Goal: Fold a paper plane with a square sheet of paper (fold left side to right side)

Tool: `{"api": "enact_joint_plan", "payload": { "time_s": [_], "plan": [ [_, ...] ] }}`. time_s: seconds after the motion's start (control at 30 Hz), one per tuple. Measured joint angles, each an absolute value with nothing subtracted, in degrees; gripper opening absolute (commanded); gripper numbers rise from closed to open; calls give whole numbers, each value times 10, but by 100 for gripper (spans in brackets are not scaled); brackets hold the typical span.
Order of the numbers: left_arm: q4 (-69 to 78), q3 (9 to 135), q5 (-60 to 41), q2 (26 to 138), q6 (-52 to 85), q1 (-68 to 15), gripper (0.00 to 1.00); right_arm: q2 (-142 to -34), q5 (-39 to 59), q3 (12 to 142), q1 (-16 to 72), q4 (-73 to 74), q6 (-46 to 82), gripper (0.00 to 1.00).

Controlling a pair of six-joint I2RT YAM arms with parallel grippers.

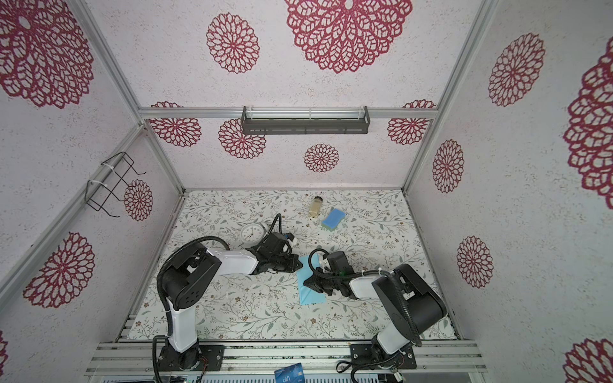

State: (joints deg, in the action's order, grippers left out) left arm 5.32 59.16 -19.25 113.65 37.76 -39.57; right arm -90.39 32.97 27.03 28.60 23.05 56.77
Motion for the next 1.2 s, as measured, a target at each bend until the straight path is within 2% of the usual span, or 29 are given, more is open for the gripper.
{"api": "enact_joint_plan", "payload": {
  "time_s": [1.03,1.13,1.2],
  "plan": [
    [54,591,-192,1136,377,-396,0,-926,310,253,286,291,589,0],
    [54,591,-192,1136,377,-396,0,-926,309,252,286,295,592,13],
    [54,591,-192,1136,377,-396,0,-926,309,251,287,300,592,18]
  ]
}}
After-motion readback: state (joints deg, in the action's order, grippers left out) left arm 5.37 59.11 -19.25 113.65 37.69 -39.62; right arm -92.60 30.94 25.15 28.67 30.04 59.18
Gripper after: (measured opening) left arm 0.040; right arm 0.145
